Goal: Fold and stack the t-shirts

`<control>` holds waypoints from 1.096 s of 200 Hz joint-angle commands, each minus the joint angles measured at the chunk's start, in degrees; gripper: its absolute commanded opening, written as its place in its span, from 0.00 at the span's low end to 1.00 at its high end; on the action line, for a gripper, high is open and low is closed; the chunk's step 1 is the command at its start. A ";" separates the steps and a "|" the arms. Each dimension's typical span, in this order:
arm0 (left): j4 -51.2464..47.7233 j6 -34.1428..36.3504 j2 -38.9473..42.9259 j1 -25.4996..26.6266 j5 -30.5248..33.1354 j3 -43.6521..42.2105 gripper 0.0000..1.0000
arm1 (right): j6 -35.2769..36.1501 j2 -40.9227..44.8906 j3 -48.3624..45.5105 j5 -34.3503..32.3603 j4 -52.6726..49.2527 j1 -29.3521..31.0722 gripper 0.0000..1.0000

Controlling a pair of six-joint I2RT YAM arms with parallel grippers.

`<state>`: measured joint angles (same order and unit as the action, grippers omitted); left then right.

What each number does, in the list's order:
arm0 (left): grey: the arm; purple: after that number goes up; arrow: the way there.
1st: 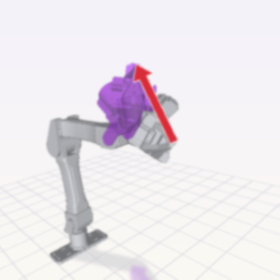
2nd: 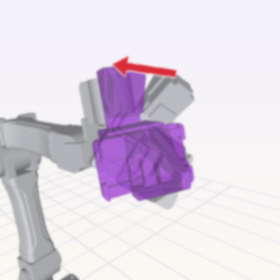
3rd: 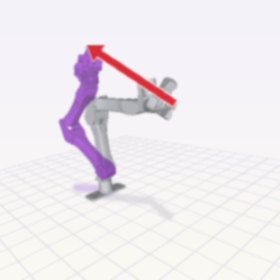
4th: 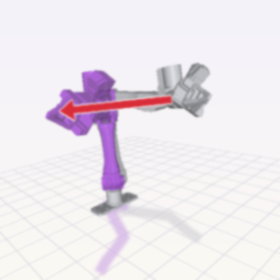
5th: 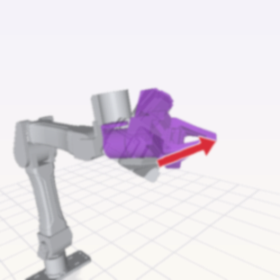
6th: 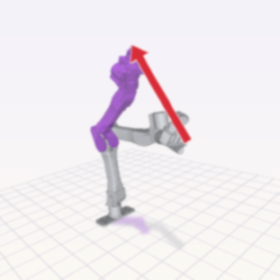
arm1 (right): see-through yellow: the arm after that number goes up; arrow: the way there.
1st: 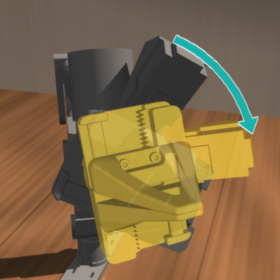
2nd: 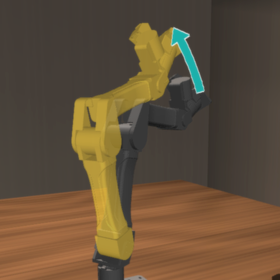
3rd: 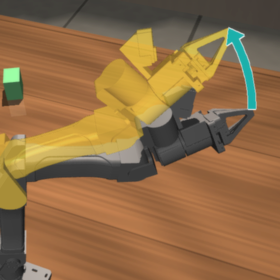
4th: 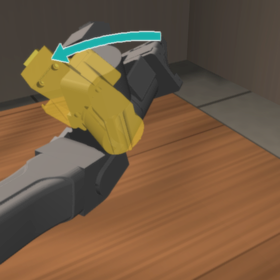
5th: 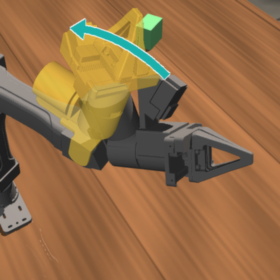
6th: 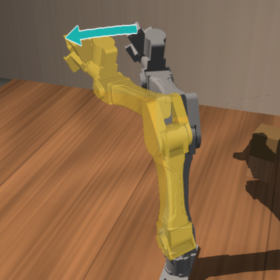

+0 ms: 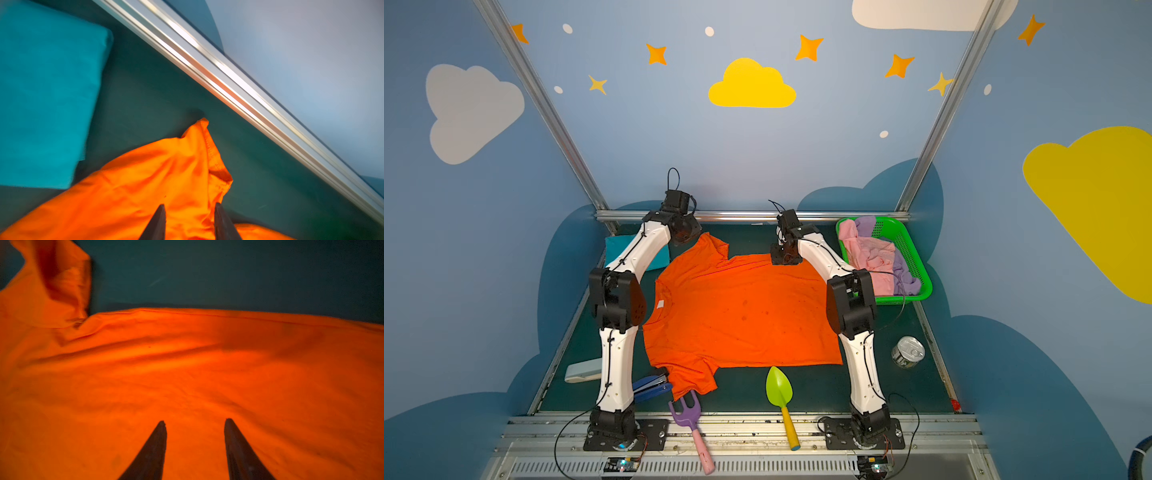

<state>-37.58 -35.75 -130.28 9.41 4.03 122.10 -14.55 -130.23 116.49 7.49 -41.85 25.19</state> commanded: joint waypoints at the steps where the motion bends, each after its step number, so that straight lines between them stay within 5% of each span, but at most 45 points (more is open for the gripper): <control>1: 0.58 -0.18 -1.05 0.09 2.73 -5.57 0.33 | 1.74 -2.74 3.85 10.36 6.17 1.46 0.38; 44: -2.58 -0.63 -4.35 -0.30 2.56 -5.71 0.39 | -6.15 -13.22 11.70 15.02 20.35 3.23 0.40; 100: -1.39 -1.93 -2.76 -1.82 2.76 -11.86 0.37 | -19.42 -30.78 32.40 14.82 25.07 4.99 0.53; 219: 2.51 -3.69 2.69 -2.79 -0.08 -22.55 0.36 | -26.86 -38.99 39.96 4.98 25.07 10.64 0.44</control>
<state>-33.74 -38.81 -129.86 6.85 4.58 101.36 -37.10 -167.06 155.04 14.15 -14.55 35.68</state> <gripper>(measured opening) 0.362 0.450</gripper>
